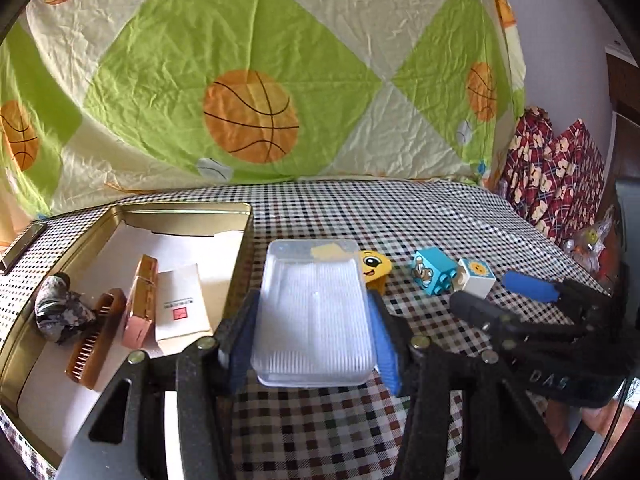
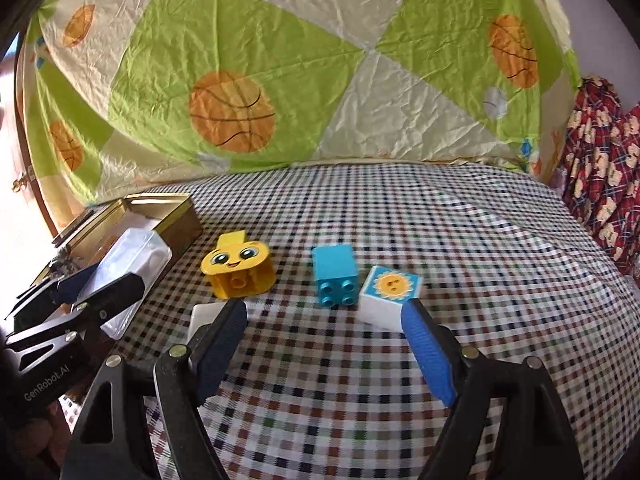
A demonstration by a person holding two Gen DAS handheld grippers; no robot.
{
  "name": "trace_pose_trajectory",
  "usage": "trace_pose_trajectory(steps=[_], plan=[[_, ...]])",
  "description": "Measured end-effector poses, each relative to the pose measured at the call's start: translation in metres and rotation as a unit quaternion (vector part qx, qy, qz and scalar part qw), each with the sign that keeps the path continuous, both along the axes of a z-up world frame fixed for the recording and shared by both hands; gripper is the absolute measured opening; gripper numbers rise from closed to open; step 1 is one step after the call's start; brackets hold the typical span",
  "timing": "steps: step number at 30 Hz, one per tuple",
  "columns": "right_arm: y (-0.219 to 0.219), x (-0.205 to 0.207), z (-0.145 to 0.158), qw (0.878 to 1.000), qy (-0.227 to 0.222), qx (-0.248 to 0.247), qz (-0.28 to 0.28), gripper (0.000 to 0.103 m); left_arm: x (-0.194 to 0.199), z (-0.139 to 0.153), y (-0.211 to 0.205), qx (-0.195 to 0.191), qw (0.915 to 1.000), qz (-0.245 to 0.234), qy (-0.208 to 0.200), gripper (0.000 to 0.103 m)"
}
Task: Organize rigid objects
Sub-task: 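Grasp the clear plastic box with the left tool while the right tool approaches the white plug, then close the right tool on the white plug adapter and lift it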
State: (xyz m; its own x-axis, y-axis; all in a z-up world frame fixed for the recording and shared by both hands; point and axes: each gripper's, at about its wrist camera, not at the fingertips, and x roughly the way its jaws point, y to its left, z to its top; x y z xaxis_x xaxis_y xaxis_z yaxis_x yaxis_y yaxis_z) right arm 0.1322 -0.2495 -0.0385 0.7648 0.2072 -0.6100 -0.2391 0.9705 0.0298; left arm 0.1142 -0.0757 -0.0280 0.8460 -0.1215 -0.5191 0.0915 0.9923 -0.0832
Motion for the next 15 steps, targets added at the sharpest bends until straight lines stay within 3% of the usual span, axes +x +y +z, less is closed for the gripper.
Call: trace_pose_trajectory(steps=[10, 15], plan=[[0.049, 0.014, -0.016, 0.996, 0.048, -0.027, 0.067, 0.081, -0.007, 0.002, 0.015, -0.009, 0.9992, 0.034, -0.018, 0.051], [0.059, 0.025, -0.026, 0.993, 0.080, -0.043, 0.078, 0.062, -0.006, 0.001, 0.015, -0.010, 0.9994, 0.030, -0.014, 0.051]])
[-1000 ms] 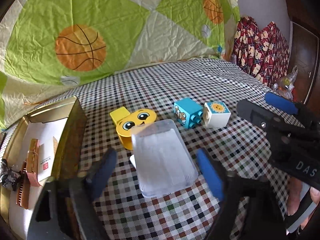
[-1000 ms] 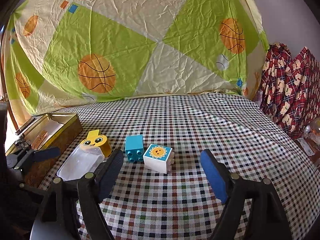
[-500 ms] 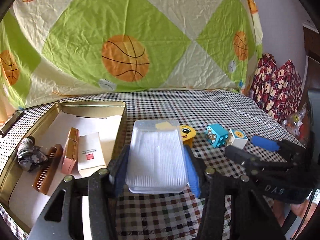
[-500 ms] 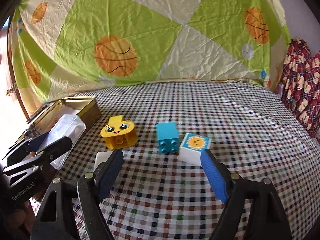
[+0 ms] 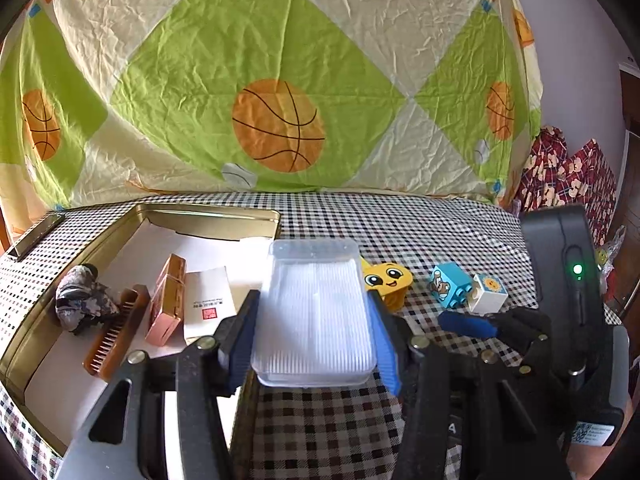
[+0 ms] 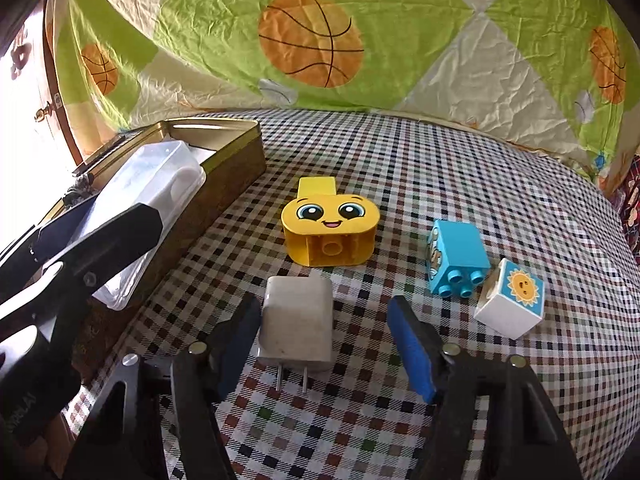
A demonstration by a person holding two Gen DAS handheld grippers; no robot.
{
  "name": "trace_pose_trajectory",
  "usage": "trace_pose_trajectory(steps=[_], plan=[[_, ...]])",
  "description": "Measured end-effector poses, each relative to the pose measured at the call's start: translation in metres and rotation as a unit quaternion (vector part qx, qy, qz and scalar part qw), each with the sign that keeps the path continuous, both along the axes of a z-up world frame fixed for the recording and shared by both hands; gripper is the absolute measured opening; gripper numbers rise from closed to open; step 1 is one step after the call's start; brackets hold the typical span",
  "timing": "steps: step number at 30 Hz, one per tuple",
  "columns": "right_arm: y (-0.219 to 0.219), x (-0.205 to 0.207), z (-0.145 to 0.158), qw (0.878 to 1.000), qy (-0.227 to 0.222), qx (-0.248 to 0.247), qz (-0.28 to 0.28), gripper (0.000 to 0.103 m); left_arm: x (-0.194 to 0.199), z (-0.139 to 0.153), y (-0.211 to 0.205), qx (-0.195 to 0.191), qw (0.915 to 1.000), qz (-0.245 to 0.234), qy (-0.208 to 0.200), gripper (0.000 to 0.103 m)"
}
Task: Organize rigid objects
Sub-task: 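Close the right tool on the white plug adapter and lift it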
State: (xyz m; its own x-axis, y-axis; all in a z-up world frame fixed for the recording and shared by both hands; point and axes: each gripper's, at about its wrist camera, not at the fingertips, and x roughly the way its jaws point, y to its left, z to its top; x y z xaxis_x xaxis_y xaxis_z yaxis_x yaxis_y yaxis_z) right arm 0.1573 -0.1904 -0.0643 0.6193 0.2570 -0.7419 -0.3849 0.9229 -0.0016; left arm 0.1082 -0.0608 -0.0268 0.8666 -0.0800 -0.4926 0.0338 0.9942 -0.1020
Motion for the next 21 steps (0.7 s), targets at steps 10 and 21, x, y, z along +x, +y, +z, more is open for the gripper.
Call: trace_pose_trajectory(steps=[10, 21], plan=[[-0.002, -0.003, 0.003, 1.000, -0.014, -0.004, -0.006, 0.040, -0.006, 0.003, -0.004, 0.000, 0.9998, -0.012, -0.013, 0.051], [-0.008, -0.017, 0.017, 0.998, -0.063, 0.007, -0.016, 0.040, -0.009, 0.006, -0.006, 0.003, 0.9997, -0.009, -0.023, 0.051]])
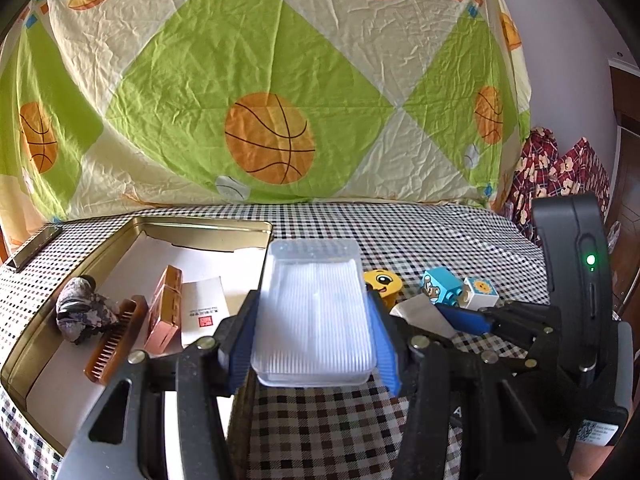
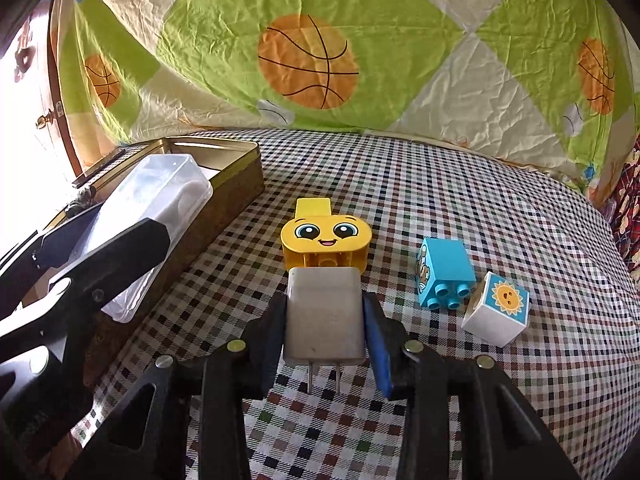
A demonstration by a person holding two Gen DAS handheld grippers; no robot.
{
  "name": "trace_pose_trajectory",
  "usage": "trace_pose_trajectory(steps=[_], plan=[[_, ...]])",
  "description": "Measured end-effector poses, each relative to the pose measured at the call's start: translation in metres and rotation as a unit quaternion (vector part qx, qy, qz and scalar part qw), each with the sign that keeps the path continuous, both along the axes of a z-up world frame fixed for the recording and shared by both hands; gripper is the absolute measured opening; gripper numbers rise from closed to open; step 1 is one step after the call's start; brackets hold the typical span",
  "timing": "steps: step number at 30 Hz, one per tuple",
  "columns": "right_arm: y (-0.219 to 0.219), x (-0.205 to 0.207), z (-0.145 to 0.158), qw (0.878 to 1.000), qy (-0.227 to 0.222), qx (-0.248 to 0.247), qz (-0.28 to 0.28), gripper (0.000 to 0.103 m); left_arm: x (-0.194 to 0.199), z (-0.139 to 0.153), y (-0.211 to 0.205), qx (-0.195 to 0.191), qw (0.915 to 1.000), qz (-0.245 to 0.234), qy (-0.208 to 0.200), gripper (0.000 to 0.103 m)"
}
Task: Organize rigid objects
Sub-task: 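Close the right tool on the white plug adapter and lift it, then carry the plug with the right tool while the left tool carries the plastic box over the tin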
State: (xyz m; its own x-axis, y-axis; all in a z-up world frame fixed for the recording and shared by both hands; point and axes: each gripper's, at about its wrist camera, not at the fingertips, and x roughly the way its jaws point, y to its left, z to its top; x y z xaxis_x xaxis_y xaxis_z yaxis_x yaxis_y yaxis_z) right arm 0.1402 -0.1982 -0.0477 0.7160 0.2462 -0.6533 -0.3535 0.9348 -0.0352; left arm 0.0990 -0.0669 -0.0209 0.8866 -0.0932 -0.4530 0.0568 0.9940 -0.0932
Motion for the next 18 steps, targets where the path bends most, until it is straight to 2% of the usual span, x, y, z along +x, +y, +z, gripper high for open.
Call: trace_pose_trajectory(steps=[18], plan=[[-0.011, -0.024, 0.018, 0.996, -0.083, 0.027, -0.014, 0.040, -0.009, 0.004, -0.002, 0.011, 0.9996, 0.006, -0.027, 0.051]])
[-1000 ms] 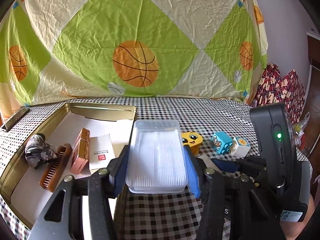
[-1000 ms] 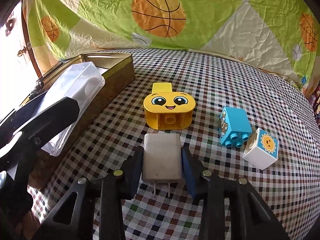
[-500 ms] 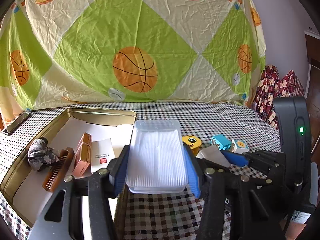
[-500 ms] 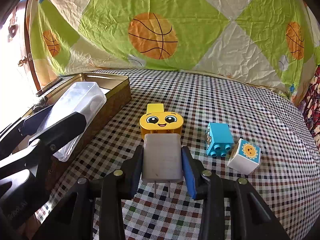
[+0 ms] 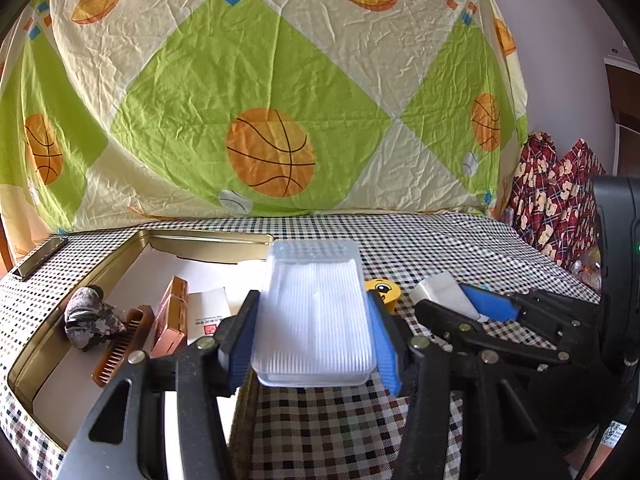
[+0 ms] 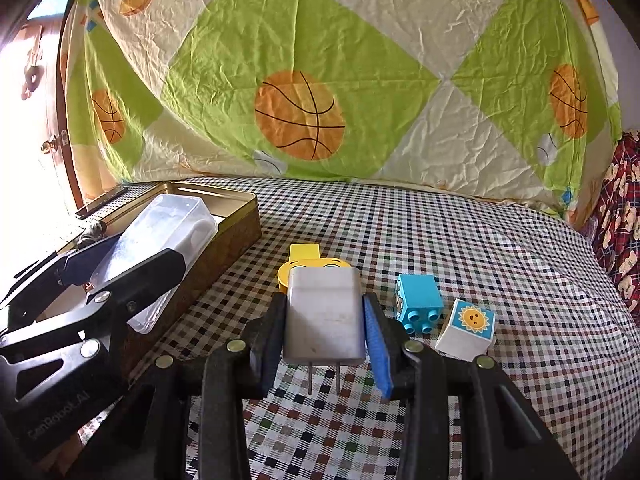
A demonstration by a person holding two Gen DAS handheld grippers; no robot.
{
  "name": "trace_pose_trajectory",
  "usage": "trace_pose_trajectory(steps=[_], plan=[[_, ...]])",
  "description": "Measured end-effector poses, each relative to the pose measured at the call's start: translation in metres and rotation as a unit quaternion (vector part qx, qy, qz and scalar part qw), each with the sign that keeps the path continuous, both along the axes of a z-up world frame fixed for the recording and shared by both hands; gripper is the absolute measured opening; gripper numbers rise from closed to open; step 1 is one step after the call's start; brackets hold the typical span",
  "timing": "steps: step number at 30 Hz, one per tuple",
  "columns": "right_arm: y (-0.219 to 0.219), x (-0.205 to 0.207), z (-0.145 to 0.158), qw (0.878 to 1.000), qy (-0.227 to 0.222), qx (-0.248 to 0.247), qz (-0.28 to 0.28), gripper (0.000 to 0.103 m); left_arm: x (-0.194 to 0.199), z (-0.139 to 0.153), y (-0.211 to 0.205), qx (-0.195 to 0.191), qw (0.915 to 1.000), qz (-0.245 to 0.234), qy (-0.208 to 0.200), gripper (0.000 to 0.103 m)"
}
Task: Organize rigid objects
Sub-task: 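Carry the plug with the right tool while the left tool carries the plastic box over the tin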
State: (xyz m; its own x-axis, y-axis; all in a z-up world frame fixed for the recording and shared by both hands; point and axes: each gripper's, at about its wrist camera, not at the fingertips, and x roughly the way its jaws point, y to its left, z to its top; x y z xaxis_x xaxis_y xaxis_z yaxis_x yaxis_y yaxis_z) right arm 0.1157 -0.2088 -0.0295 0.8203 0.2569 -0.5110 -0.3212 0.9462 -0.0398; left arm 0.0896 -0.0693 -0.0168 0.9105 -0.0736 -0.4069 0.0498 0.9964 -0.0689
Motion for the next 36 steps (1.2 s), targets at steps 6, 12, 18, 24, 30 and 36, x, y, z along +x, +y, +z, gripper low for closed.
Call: trace_pose_trajectory(steps=[6, 12, 18, 24, 30, 36], plan=[[-0.002, -0.003, 0.003, 1.000, -0.011, 0.006, -0.003, 0.040, -0.005, 0.002, -0.003, 0.008, 0.9999, 0.001, -0.013, 0.051], [-0.007, -0.010, 0.005, 0.999, -0.033, 0.015, -0.008, 0.040, -0.009, 0.004, -0.003, 0.012, 0.9996, 0.004, -0.025, 0.051], [-0.011, -0.016, 0.008, 0.998, -0.052, 0.026, -0.013, 0.040, -0.013, 0.005, -0.004, 0.015, 0.9993, 0.006, -0.035, 0.051], [-0.013, -0.020, 0.011, 0.997, -0.064, 0.033, -0.015, 0.040, -0.015, 0.006, -0.005, 0.017, 0.9989, 0.007, -0.043, 0.051], [-0.017, -0.024, 0.012, 0.996, -0.076, 0.041, -0.018, 0.040, -0.020, 0.007, -0.006, 0.017, 0.9983, 0.011, -0.054, 0.051], [-0.020, -0.026, 0.015, 0.995, -0.083, 0.049, -0.021, 0.040, -0.023, 0.009, -0.005, 0.018, 0.9977, 0.014, -0.063, 0.051]])
